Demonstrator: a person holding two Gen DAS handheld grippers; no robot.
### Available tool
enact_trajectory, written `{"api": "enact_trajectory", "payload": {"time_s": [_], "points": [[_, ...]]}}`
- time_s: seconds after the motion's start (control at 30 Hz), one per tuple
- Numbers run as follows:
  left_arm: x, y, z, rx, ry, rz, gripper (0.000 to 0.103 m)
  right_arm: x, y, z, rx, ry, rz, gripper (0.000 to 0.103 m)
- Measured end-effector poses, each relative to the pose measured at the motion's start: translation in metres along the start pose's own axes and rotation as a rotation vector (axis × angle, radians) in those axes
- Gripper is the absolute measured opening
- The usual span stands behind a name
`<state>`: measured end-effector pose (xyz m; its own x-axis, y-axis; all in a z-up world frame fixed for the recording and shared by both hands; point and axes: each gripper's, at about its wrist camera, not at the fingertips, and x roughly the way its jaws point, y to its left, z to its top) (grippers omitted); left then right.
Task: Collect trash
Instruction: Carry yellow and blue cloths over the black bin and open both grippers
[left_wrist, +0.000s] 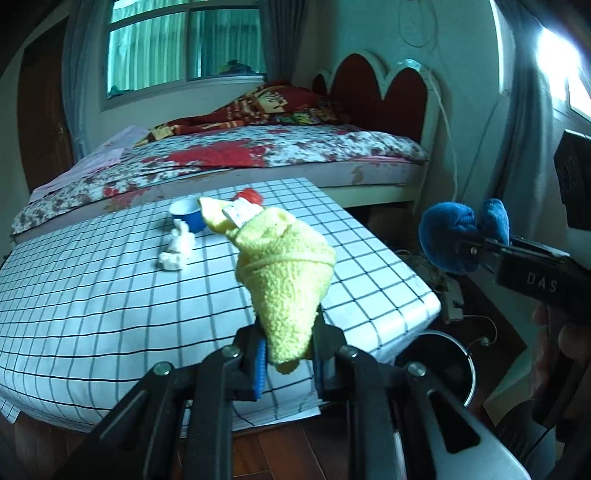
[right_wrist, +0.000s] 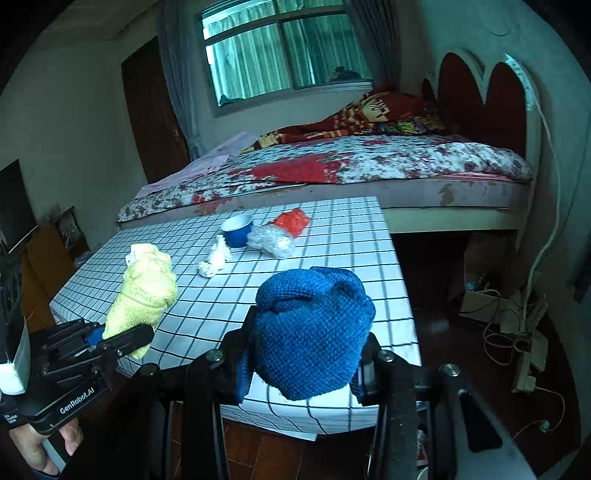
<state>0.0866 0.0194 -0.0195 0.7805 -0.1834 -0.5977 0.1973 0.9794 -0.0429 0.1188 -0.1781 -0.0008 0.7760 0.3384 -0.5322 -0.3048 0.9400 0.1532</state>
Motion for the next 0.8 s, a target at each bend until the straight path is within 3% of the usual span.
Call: {"api": "enact_trajectory", "payload": {"time_s": [0.8], "points": [[0.026, -0.109, -0.023, 0.14, 0.081, -0.188, 0.02, -0.051, -0.09, -0.055, 0.109, 0.031, -0.152, 0.043]]}}
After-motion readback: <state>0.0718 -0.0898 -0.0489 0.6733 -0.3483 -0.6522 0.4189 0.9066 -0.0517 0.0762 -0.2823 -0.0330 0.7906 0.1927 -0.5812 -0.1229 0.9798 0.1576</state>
